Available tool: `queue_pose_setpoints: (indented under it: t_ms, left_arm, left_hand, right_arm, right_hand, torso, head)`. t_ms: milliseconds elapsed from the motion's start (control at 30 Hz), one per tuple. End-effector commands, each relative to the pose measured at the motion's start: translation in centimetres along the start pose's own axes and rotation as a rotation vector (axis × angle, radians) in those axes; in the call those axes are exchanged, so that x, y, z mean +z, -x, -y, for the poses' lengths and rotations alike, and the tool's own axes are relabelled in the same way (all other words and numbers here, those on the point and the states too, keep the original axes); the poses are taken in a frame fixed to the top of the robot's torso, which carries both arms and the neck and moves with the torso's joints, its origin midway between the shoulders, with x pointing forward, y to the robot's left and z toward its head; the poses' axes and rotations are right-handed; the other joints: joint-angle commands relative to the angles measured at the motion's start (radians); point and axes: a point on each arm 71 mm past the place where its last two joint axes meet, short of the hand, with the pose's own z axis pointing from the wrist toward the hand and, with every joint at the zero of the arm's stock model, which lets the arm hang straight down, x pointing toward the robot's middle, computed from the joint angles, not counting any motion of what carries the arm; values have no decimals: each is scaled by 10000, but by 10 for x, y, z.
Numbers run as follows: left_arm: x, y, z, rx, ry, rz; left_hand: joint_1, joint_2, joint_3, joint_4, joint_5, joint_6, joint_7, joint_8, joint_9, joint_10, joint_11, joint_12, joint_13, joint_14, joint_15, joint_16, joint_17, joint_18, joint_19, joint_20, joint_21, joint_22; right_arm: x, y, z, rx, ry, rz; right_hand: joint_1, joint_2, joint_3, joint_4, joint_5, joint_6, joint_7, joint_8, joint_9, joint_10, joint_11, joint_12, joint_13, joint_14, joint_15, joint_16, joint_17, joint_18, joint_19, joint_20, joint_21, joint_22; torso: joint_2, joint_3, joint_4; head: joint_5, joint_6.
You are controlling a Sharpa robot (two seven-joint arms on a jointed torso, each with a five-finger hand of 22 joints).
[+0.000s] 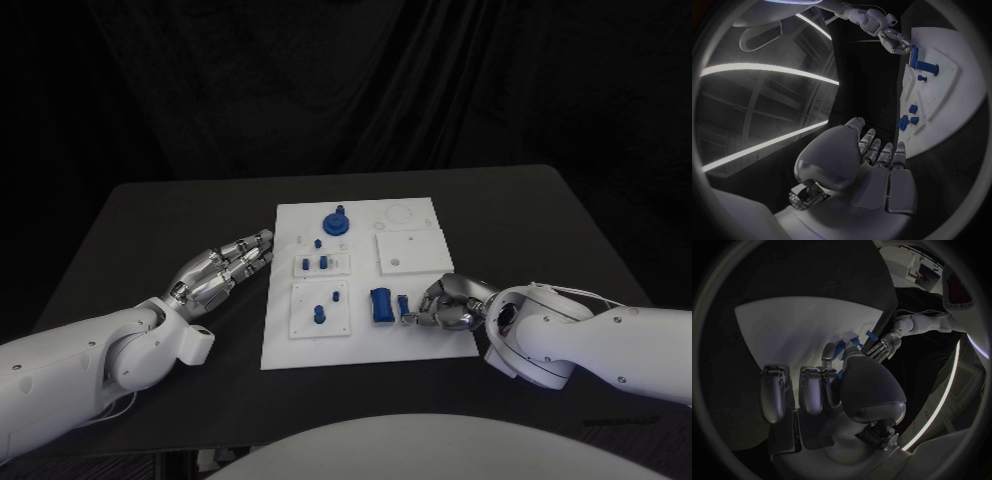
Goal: Assemble the parts on the task board
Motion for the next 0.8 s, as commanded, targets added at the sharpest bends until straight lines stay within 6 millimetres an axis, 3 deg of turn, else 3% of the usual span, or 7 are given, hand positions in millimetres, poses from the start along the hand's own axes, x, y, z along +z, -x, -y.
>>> queue_pose_setpoints:
  t_ms: [33,267,433,667,800]
  left_arm:
    - [0,-2,0,-142,-155,-72]
    - [1,-2,0,-154,-129,-91]
    - [1,-2,0,-164,-106,-107]
    - [1,-3,-1,-175,-95,-119]
    - [1,-2,0,-156,-156,-89]
  left_hand:
    - [-66,9,56,-5,68,75,-24,51,15,-9,91,42,10,-8,68,-14,-15,-174,10,75,17,14]
    - [-66,9,56,-5,68,75,-24,51,15,-9,91,42,10,-8,68,-14,-15,-174,10,75,17,14]
    - [-70,6,87,-17,69,105,-17,59,19,-4,104,61,13,-7,64,-13,-14,-171,9,78,16,11]
    - [-70,6,87,-17,69,105,-17,59,19,-4,104,61,13,-7,64,-13,-14,-171,9,78,16,11]
    - [-70,6,87,-17,69,105,-17,59,19,-4,104,61,13,-7,64,-13,-14,-171,9,78,16,11]
  right_arm:
    - [1,0,2,-14,-213,118]
    - [5,0,4,-92,-364,50]
    - [7,-2,3,-175,-421,-85]
    - [9,-5,2,-321,-499,-393]
    - [9,-6,1,-319,-430,-406]
  right_hand:
    - [-10,198,-53,7,68,44,-71,46,19,1022,-83,26,2630,1037,-73,29,2634,79,759,-51,36,2428]
    - [450,579,35,-94,91,197,-175,132,60,1022,-168,26,2630,1037,-141,29,2634,84,751,-107,21,2422]
    - [675,655,65,-125,119,239,-204,135,59,1022,-196,26,2630,1037,-166,29,2634,85,749,-134,18,2421]
    - [1067,566,-22,-230,-256,251,-212,114,57,1022,-211,26,2630,1037,-188,29,2634,91,735,-163,-7,2411]
    - [1425,391,-234,-389,-964,260,-193,86,52,1022,-195,26,2630,1037,-180,29,2634,104,707,-160,-54,2393]
  torso:
    - [2,-3,4]
    - [0,0,2]
    - [-2,0,5]
    - [1,-1,2]
    - [4,-1,2]
  head:
    - [-8,-1]
    - [-2,-1]
    - [-21,-1]
    - [-8,-1]
    - [4,-1]
